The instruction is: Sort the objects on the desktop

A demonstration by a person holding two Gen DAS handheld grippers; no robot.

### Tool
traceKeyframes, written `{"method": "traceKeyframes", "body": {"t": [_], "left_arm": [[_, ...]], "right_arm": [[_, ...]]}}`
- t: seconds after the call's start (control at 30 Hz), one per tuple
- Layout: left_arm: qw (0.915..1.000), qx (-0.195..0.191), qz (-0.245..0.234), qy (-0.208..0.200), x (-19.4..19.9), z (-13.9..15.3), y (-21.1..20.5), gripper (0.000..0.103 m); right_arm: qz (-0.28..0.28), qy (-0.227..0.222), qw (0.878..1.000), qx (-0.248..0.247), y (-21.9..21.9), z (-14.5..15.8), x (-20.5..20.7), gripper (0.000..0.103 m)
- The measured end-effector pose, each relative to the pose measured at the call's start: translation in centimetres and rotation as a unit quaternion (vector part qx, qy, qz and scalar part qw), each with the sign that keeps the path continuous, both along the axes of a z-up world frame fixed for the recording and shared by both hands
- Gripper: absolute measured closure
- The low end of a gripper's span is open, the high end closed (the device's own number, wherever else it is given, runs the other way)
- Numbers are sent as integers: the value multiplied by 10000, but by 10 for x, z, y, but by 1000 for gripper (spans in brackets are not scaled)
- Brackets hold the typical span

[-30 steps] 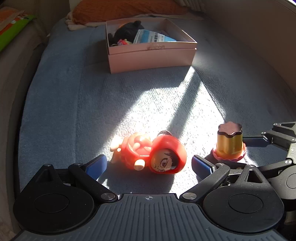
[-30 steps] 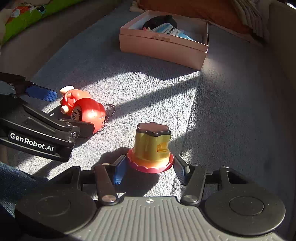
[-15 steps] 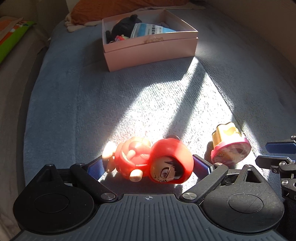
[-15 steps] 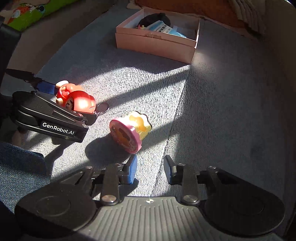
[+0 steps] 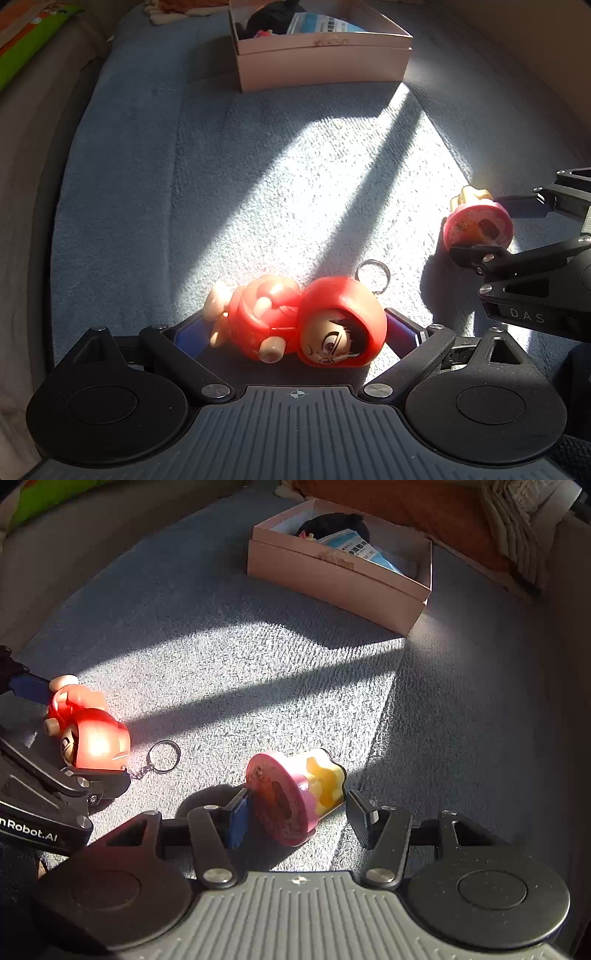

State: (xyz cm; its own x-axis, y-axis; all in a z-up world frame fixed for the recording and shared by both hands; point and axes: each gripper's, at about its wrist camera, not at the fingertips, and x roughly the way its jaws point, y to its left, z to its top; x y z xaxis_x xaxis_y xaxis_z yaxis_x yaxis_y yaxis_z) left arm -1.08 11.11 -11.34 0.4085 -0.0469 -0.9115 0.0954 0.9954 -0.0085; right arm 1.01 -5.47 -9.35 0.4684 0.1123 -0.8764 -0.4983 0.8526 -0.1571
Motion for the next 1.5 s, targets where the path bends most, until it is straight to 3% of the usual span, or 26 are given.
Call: {"method": "traceKeyframes", "body": {"t": [0.1,0.17,0.2,0.4,0.57,0.67,0.77,0.83,0.9,1.17,1.37,1.5], "left_arm": [[10000,-31,33,13,3,-3,1,5],[10000,10,36,34,4,-5,-1,5],[10000,61,11,31,5,-4,-2,5],[9996,188,-188,-45,1,6,-9,5],[9996,155,-239,-62,-2,10,-13,5],[9997,2,-233,-67,-2,10,-11,5],[9996,-150,-215,-52,-3,7,-7,5],[9995,-166,-243,-76,-5,5,-7,5],[9995,-188,-230,-62,-5,2,-6,5],[9989,66,-451,-70,-8,1,-13,5],[9961,68,-562,-671,12,28,-8,5],[9884,-106,-543,-1413,45,62,-5,5]], "right_arm": [[2,86,9999,68,-5,8,-3,55],[25,267,9996,102,-7,15,-6,82],[18,351,9993,118,-9,17,-8,83],[125,132,9998,128,-21,25,-24,83],[266,-216,9993,128,-14,20,-23,48],[401,-304,9987,-58,-3,8,-14,43],[361,-189,9991,-98,1,-4,-2,44],[307,-52,9995,-27,1,-4,2,52],[298,-80,9995,4,0,-1,2,52],[289,219,9989,298,-17,24,-15,55],[16,121,9969,774,-45,64,-15,56],[-363,-232,9914,1236,-59,105,17,56]]}}
